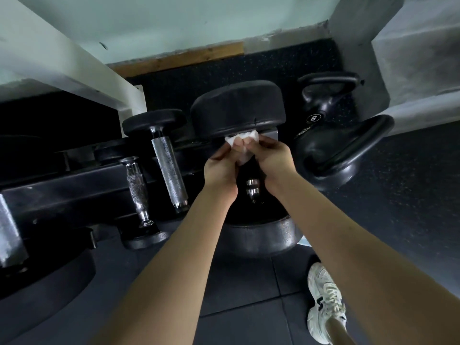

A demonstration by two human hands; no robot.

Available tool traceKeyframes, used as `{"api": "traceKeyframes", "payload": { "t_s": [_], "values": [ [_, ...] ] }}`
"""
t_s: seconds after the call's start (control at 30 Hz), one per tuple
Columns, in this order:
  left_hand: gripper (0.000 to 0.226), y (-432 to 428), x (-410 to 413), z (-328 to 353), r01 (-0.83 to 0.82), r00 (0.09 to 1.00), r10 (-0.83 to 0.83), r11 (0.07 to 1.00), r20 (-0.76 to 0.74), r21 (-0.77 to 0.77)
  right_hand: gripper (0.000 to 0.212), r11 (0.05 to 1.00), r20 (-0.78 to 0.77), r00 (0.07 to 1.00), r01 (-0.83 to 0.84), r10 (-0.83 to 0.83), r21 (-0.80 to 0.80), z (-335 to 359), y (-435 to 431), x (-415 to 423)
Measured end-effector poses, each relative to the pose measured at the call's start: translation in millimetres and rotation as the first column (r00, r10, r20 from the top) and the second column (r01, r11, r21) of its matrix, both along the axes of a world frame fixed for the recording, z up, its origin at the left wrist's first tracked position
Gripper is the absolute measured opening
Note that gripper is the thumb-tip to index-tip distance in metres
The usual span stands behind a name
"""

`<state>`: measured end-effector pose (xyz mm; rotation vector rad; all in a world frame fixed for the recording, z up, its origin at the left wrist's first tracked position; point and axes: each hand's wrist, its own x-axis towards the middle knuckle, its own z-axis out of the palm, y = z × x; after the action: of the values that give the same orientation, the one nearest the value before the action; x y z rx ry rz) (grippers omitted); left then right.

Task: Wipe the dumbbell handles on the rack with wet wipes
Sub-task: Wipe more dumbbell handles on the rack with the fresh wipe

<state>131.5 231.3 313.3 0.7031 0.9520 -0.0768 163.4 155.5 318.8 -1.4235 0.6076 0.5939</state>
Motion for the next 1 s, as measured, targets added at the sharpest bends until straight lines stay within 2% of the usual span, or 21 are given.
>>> {"api": "traceKeyframes", "payload": {
  "t_s": [0.03,0.1,0.2,0.23,0.3,0.37,0.43,0.5,0.6,0.67,0.73,0.8,0.83,0.87,0.9,0.93,0.97,1.0],
  "values": [
    [0.01,3,1,-1,0.015,0.999,-0.014,1.0,0.029,-0.013,0.004,0.998,-0.041,0.999,-0.012,0.014,0.056,1,-3,3],
    [0.024,10,1,-2,0.058,0.997,-0.058,0.998,0.045,-0.007,0.017,0.992,-0.087,0.994,-0.058,0.067,0.11,4,-8,9],
    [0.027,9,0,-3,0.077,0.997,-0.074,0.994,-0.039,0.082,0.009,0.995,-0.071,0.996,-0.055,0.06,0.078,3,-9,11],
    [0.025,6,1,-3,0.061,0.996,-0.052,0.99,-0.067,0.128,0.003,0.999,-0.038,0.999,-0.022,0.024,0.039,3,-5,9],
    [0.016,-2,1,-2,0.058,0.994,-0.035,0.971,-0.103,0.234,0.006,0.991,0.105,0.994,0.012,0.002,-0.136,-1,2,2],
    [0.011,-7,-1,-1,0.081,0.993,-0.048,0.942,-0.106,0.326,0.01,0.927,0.228,0.965,-0.033,0.126,-0.374,-3,5,-7],
    [0.012,-9,-6,2,0.088,0.995,-0.065,0.92,-0.073,0.381,0.022,0.823,0.277,0.911,-0.108,0.307,-0.557,-2,2,-14],
    [0.014,-10,-14,5,0.108,0.993,-0.081,0.899,-0.081,0.424,0.029,0.73,0.265,0.843,-0.2,0.469,-0.654,1,-3,-21],
    [0.02,-11,-28,7,0.197,0.979,-0.147,0.854,-0.139,0.482,0.029,0.67,0.223,0.79,-0.292,0.571,-0.683,6,-11,-27],
    [0.03,-8,-33,7,0.333,0.943,-0.261,0.761,-0.207,0.557,0.023,0.592,0.147,0.769,-0.339,0.622,-0.731,7,-17,-28],
    [0.04,-1,-34,8,0.458,0.885,-0.387,0.628,-0.258,0.629,0.017,0.539,0.07,0.752,-0.4,0.655,-0.741,11,-25,-26],
    [0.048,8,-29,9,0.582,0.79,-0.506,0.442,-0.346,0.683,0.025,0.533,0.015,0.74,-0.47,0.673,-0.704,13,-33,-22],
    [0.045,12,-25,10,0.624,0.749,-0.548,0.396,-0.372,0.674,0.032,0.542,0.003,0.733,-0.5,0.68,-0.676,13,-35,-19],
    [0.038,16,-19,12,0.641,0.731,-0.576,0.396,-0.367,0.657,0.033,0.572,0.011,0.737,-0.514,0.675,-0.639,11,-34,-14],
    [0.027,18,-13,13,0.623,0.757,-0.571,0.483,-0.319,0.615,0.03,0.631,0.041,0.766,-0.497,0.642,-0.595,7,-31,-7],
    [0.015,20,-8,13,0.565,0.814,-0.523,0.614,-0.252,0.552,0.023,0.715,0.081,0.818,-0.444,0.569,-0.539,3,-26,0],
    [0.009,19,-3,14,0.471,0.879,-0.439,0.735,-0.186,0.488,0.016,0.797,0.115,0.874,-0.367,0.472,-0.481,-1,-21,7],
    [0.007,19,1,14,0.386,0.921,-0.363,0.808,-0.139,0.446,0.012,0.852,0.142,0.911,-0.295,0.388,-0.433,-4,-17,12]
  ]
}}
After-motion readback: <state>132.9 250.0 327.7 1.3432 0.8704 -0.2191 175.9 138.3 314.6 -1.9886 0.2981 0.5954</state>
